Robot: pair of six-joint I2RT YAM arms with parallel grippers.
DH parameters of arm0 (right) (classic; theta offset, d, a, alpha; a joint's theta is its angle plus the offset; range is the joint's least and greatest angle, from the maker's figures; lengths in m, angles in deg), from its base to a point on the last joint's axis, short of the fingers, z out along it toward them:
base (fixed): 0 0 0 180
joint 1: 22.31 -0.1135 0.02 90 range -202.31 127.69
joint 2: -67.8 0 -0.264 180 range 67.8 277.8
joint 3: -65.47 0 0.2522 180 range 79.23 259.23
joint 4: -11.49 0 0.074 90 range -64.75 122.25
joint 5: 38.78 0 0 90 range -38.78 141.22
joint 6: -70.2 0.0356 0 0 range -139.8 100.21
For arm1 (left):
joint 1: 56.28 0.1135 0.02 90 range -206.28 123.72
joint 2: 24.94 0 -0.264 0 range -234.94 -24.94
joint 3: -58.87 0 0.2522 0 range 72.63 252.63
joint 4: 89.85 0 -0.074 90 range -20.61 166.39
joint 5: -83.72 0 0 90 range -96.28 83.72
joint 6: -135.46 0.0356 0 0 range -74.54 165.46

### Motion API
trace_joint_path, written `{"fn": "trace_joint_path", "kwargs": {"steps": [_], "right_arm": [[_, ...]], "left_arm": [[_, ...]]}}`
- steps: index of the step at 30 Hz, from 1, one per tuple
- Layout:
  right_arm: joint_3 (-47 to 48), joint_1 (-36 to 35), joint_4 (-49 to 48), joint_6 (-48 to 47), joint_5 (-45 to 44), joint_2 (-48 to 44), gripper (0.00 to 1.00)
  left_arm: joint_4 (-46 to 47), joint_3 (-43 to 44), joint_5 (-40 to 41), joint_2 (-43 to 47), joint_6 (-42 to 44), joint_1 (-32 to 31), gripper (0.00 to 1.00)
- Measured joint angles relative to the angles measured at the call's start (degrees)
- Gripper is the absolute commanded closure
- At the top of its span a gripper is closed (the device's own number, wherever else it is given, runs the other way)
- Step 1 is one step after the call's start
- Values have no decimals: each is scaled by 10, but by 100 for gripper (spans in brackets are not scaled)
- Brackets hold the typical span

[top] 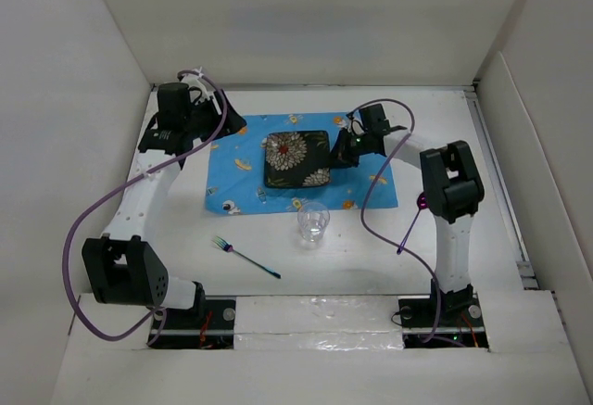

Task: Set the dinner table for one person

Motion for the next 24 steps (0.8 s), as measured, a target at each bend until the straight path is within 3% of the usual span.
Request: {"fn": "trace_joint_path", "kwargs": {"steps": [5,9,10,17,18,19,20,22,23,24], "right_arm": [[27,-3,18,-18,-5,25,100],[55,-3,48,-31,2,51,81],[62,-3,55,-35,6,55,70],[87,-5,97,-66,-21,56,41],[88,-5,105,-72,-31,50,41],[89,-5,116,-77,-44,44,40],[90,-5,127,-82,-57,36,38],[90,-5,148,-92,-87,13,38],[90,-5,157,-97,-101,-2,48],[88,-5,162,-103,-115,-20,99]], "left_arm": [[1,-10,-2,0,-1,0,43],[3,-15,-4,0,-2,0,43],[4,-16,-5,0,-2,0,43],[7,-17,-7,0,-3,0,44],[7,-17,-7,0,-3,0,44],[7,-17,-7,0,-2,0,45],[7,-17,-7,0,-2,0,55],[7,-17,-9,0,-5,0,80],[7,-17,-10,0,-6,0,100],[7,-17,-13,0,-5,0,100]]}}
